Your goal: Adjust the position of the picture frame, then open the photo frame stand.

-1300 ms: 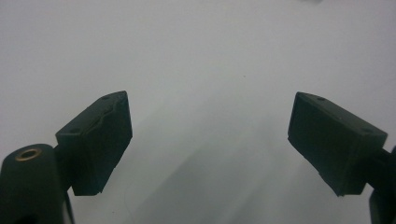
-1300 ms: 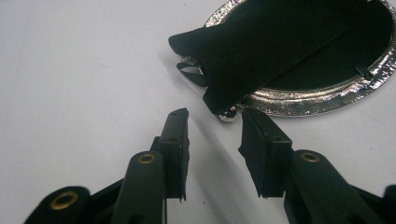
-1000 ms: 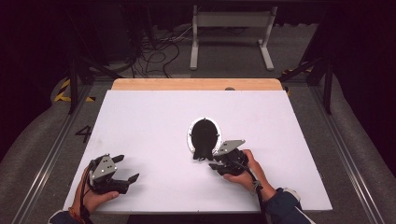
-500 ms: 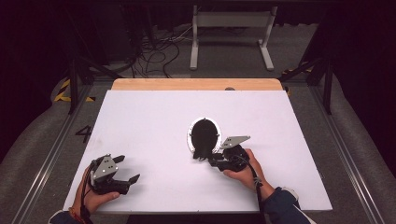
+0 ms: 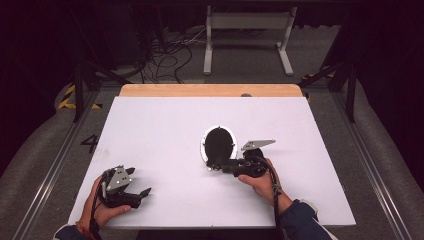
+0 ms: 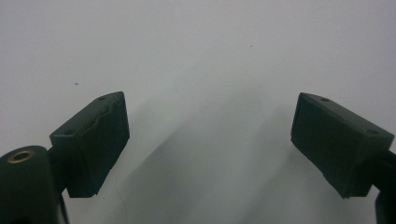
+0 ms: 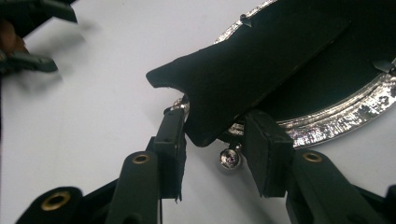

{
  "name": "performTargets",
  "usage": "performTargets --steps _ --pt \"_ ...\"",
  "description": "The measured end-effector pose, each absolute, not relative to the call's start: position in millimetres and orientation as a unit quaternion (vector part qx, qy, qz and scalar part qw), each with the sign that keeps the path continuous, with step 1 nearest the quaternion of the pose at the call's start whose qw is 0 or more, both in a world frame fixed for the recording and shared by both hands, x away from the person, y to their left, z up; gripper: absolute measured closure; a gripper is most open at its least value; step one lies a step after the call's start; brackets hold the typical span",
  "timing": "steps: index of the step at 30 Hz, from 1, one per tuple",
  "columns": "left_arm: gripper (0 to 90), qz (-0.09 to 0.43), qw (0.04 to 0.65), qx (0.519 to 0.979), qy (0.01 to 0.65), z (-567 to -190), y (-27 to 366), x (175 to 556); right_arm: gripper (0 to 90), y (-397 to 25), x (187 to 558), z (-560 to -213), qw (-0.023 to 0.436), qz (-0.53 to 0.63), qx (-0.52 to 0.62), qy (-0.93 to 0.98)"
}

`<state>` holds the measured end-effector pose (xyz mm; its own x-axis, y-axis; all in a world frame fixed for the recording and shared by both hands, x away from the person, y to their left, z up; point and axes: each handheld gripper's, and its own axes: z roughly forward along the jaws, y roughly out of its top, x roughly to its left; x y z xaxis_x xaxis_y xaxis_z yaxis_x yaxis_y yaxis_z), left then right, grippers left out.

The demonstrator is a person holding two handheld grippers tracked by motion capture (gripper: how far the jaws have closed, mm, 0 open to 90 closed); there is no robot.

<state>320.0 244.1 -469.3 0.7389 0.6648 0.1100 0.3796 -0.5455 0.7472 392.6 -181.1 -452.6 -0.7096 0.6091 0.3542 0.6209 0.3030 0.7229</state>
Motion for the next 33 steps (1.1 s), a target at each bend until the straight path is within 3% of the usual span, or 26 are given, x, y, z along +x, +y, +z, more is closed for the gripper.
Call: performTargets --steps 8,12,18,22,33 --pt "12.1 0.195 0.355 0.867 0.291 -470.2 233.2 319.1 55.0 -180.6 408.7 -459.7 0.068 -0.473 -0.400 -0.782" --pt "12.5 0.197 0.358 0.864 0.294 -469.4 232.9 320.0 48.9 -184.9 415.3 -460.9 0.104 -0.492 -0.423 -0.753" --pt "12.6 0.197 0.362 0.864 0.289 -467.9 229.9 321.1 48.6 -187.4 424.8 -465.1 0.146 -0.505 -0.446 -0.725" --pt "12.3 0.190 0.364 0.866 0.285 -468.0 229.3 321.3 55.1 -189.9 432.6 -471.3 0.172 -0.517 -0.487 -0.683" --pt "12.8 0.137 0.416 0.842 0.316 -459.5 219.5 349.0 59.6 -189.6 434.0 -471.9 0.164 -0.515 -0.489 -0.685"
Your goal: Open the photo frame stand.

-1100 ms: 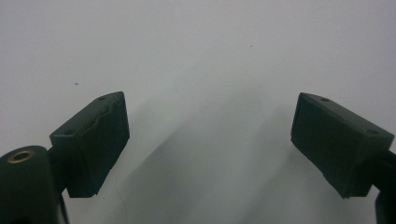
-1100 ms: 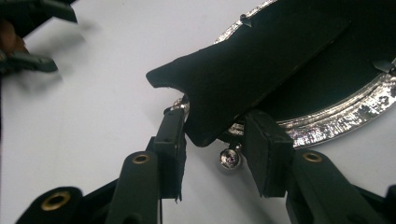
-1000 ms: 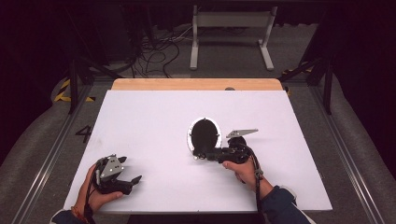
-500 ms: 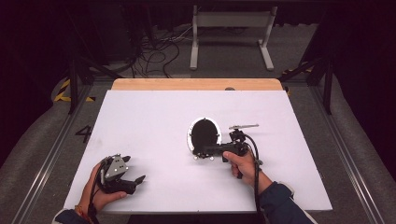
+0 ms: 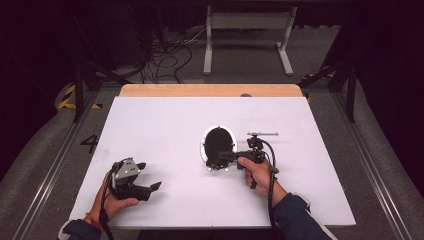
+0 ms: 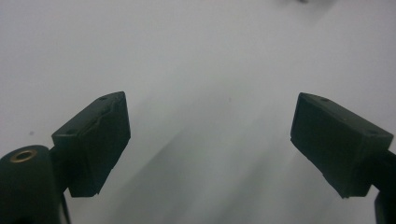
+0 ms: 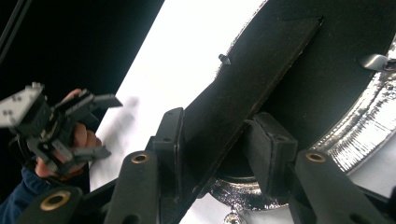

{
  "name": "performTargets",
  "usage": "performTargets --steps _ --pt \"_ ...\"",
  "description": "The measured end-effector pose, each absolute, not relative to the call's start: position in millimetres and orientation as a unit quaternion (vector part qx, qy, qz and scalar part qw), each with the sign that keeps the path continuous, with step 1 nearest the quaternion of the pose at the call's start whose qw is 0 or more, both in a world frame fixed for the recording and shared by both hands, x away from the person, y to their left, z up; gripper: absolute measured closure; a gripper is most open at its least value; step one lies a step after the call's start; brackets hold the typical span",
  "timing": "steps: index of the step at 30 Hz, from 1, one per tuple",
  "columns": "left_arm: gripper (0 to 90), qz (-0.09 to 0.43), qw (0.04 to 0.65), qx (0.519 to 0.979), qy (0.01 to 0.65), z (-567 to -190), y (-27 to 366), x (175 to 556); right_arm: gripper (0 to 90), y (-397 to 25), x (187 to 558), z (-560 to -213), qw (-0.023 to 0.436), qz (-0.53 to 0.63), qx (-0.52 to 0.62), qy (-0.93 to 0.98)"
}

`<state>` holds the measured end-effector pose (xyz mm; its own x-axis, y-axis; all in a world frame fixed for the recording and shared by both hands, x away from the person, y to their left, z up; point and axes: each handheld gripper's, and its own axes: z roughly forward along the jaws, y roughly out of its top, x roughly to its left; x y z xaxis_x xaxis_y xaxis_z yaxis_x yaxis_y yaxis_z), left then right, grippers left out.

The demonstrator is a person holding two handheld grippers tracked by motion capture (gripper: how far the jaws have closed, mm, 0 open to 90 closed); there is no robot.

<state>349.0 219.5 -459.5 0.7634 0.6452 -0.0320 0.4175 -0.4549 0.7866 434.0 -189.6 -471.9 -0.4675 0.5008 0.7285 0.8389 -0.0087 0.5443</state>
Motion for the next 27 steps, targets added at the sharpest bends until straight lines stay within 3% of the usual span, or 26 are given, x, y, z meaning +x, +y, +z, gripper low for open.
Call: performTargets --steps 13,18,27 --pt "13.6 0.099 0.424 0.849 0.299 -451.2 175.6 406.2 63.9 -188.7 429.3 -468.9 0.140 -0.517 -0.472 -0.700" --pt "13.0 0.090 0.440 0.849 0.278 -444.3 156.7 419.0 69.5 -187.2 425.2 -462.3 0.115 -0.525 -0.435 -0.722" --pt "14.0 0.073 0.438 0.854 0.271 -448.6 119.4 441.1 70.6 -184.8 416.6 -456.3 0.069 -0.527 -0.395 -0.750"
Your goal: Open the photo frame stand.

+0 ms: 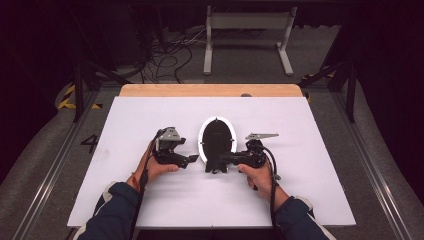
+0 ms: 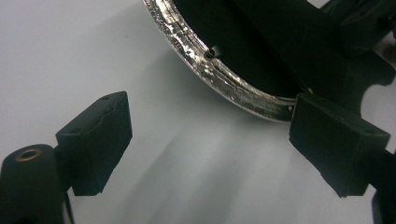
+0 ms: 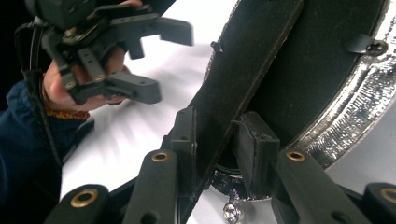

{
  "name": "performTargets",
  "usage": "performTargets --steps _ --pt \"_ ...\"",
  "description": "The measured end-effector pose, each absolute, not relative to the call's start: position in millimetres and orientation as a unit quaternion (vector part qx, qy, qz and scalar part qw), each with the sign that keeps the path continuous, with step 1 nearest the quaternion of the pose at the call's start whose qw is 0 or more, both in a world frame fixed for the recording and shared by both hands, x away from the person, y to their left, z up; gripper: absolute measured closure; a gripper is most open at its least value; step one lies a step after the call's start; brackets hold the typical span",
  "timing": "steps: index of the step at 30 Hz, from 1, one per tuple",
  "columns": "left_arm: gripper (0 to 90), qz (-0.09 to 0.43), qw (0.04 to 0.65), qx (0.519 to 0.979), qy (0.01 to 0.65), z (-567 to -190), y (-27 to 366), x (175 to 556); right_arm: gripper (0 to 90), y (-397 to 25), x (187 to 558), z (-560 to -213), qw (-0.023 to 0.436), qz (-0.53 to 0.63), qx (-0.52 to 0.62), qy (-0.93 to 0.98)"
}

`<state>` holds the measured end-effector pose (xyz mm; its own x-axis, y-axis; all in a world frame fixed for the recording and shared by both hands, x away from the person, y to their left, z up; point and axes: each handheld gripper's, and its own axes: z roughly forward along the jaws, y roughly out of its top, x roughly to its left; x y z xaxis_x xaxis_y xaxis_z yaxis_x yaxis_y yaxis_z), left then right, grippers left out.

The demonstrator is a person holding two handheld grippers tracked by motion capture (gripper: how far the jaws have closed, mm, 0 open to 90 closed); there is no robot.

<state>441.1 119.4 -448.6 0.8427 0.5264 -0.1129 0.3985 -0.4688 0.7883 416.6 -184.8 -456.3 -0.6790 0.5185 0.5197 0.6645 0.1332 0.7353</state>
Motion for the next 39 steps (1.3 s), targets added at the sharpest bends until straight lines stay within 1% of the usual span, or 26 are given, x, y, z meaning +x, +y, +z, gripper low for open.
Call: performTargets --steps 3,4,6,9,12,14,22,27,32,33,35,37,39 --pt "15.4 0.070 0.449 0.846 0.279 -449.9 113.8 446.8 70.6 -184.8 415.5 -455.9 0.061 -0.527 -0.386 -0.755" --pt "17.3 0.071 0.451 0.845 0.279 -450.5 112.7 447.8 70.6 -185.5 414.7 -455.9 0.059 -0.527 -0.382 -0.757" --pt "19.6 0.067 0.447 0.850 0.271 -453.4 109.0 451.2 70.6 -186.1 413.9 -456.1 0.055 -0.526 -0.378 -0.760" --pt "21.2 0.047 0.452 0.848 0.272 -455.2 103.5 454.1 70.7 -186.0 411.8 -454.7 0.046 -0.526 -0.365 -0.767" --pt "21.6 0.048 0.447 0.854 0.261 -453.2 98.6 452.2 70.7 -185.6 410.3 -453.4 0.043 -0.527 -0.358 -0.770" --pt "25.2 0.039 0.453 0.852 0.260 -452.4 98.5 452.3 70.7 -185.9 409.3 -452.9 0.041 -0.528 -0.354 -0.771" --pt "23.0 0.017 0.460 0.850 0.256 -455.4 98.1 457.8 70.9 -184.0 405.4 -449.2 0.021 -0.520 -0.334 -0.786" --pt "23.2 0.005 0.467 0.847 0.254 -455.3 99.0 460.2 70.8 -184.0 404.8 -448.3 0.016 -0.519 -0.325 -0.790" --pt "37.9 -0.007 0.480 0.846 0.231 -454.4 100.4 460.4 70.9 -184.9 404.8 -447.9 0.018 -0.520 -0.317 -0.793" --pt "37.9 -0.011 0.484 0.846 0.221 -453.5 101.1 460.4 71.0 -185.1 404.8 -447.8 0.018 -0.519 -0.316 -0.794" --pt "47.0 -0.022 0.495 0.842 0.214 -452.2 101.6 458.9 71.0 -185.7 404.8 -447.8 0.018 -0.519 -0.314 -0.795" --pt "46.5 -0.022 0.496 0.843 0.207 -450.7 101.3 457.6 71.3 -186.0 404.9 -448.2 0.015 -0.516 -0.313 -0.797" --pt "50.5 -0.020 0.496 0.844 0.202 -449.8 101.2 456.0 72.0 -186.5 404.7 -448.5 0.014 -0.513 -0.314 -0.798"
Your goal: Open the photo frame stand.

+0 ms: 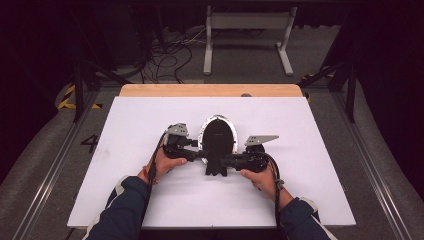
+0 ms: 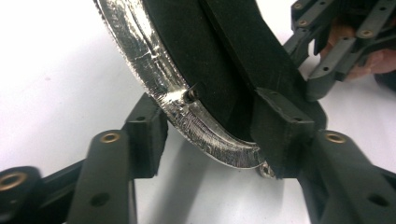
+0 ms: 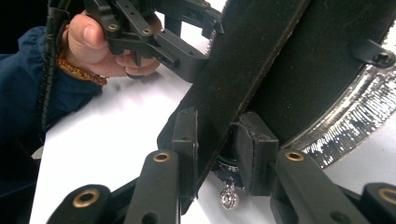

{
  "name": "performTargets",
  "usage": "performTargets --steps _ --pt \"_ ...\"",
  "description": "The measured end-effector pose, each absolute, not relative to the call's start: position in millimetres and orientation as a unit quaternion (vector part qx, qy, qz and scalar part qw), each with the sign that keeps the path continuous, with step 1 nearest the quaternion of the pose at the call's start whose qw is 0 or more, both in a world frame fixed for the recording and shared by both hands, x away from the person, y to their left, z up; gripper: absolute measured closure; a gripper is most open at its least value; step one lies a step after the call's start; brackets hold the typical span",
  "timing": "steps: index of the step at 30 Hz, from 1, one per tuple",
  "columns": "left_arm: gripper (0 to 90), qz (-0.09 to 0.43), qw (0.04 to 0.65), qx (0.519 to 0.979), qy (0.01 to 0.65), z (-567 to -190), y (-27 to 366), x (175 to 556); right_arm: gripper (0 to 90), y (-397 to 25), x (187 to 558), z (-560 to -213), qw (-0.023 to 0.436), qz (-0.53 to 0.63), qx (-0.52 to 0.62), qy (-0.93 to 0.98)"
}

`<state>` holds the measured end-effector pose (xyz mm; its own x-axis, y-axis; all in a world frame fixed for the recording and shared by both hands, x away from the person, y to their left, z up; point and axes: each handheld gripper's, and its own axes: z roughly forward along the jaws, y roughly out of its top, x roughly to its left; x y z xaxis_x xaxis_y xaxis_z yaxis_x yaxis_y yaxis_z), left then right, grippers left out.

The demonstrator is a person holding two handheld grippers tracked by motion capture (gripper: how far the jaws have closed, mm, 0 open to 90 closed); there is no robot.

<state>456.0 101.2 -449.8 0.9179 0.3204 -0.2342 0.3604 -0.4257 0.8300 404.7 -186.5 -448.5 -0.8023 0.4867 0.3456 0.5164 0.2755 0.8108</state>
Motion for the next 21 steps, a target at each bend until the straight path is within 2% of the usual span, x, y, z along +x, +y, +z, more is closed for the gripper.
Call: performTargets --steps 3,14,21 --pt "57.7 -0.029 0.504 0.841 0.193 -448.9 101.2 454.3 74.4 -187.7 404.3 -449.4 0.015 -0.511 -0.317 -0.799" --pt "61.1 -0.012 0.511 0.839 0.184 -446.6 100.4 447.0 75.6 -190.6 401.5 -446.3 0.029 -0.516 -0.314 -0.796" --pt "64.7 0.056 0.510 0.839 0.180 -438.2 96.5 437.9 75.9 -193.0 397.3 -438.0 0.027 -0.525 -0.306 -0.794"
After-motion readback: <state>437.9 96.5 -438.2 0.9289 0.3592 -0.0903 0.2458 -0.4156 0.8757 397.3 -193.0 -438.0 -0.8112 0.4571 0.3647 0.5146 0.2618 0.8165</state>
